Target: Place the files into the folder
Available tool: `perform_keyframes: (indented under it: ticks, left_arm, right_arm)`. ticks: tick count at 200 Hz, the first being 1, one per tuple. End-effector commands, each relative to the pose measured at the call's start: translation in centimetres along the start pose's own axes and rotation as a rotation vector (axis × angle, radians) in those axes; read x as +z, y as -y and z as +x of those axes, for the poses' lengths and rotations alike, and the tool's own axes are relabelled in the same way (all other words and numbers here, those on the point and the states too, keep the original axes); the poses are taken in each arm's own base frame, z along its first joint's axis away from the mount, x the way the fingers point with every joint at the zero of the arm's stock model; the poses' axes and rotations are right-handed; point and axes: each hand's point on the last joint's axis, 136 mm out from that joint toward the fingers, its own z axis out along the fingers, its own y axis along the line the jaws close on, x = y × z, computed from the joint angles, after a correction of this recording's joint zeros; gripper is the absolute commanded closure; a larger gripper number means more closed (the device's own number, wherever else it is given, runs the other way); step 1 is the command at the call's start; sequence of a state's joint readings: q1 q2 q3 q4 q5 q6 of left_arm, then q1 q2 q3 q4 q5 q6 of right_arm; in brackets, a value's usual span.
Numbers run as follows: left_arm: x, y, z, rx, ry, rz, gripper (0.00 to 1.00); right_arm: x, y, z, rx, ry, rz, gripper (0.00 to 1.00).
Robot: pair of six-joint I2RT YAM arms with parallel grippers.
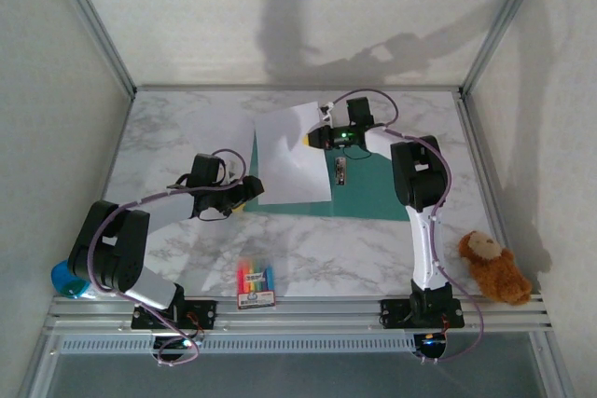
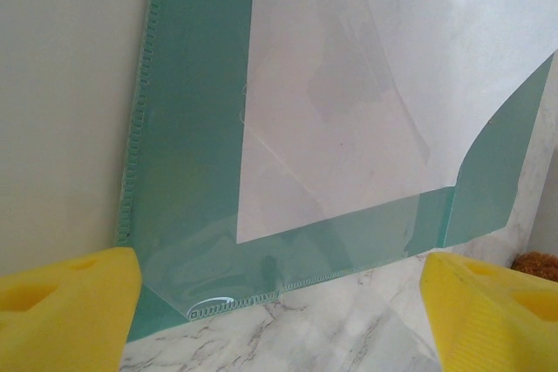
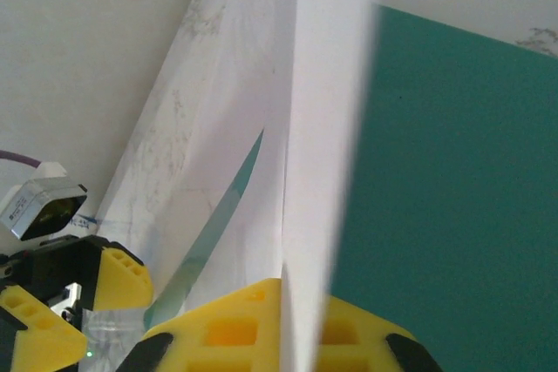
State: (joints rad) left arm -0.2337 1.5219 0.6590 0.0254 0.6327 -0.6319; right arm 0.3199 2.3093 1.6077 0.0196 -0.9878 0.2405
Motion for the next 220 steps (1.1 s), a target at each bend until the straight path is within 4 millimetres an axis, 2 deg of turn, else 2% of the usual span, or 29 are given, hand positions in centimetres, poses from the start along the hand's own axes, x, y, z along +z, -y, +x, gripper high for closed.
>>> perform_keyframes:
  ticks: [1, 136, 220]
  left_arm:
    - [0.2, -0.3, -0.1, 0.000, -0.004, 0.009, 0.16]
    - [0.3, -0.8, 0.3, -0.004, -0.005, 0.005, 0.17]
    - [0.3, -0.9, 0.4, -0.007, -0.005, 0.005, 0.17]
  right_arm:
    - [-0.1, -1.7, -0.6, -0.011, 0.025, 0.004, 1.00]
    - [1.0, -1.5, 0.3, 0.079, 0.081, 0.061, 1.00]
    - [0.7, -1.2, 0.1, 0.110, 0.113, 0.092, 1.00]
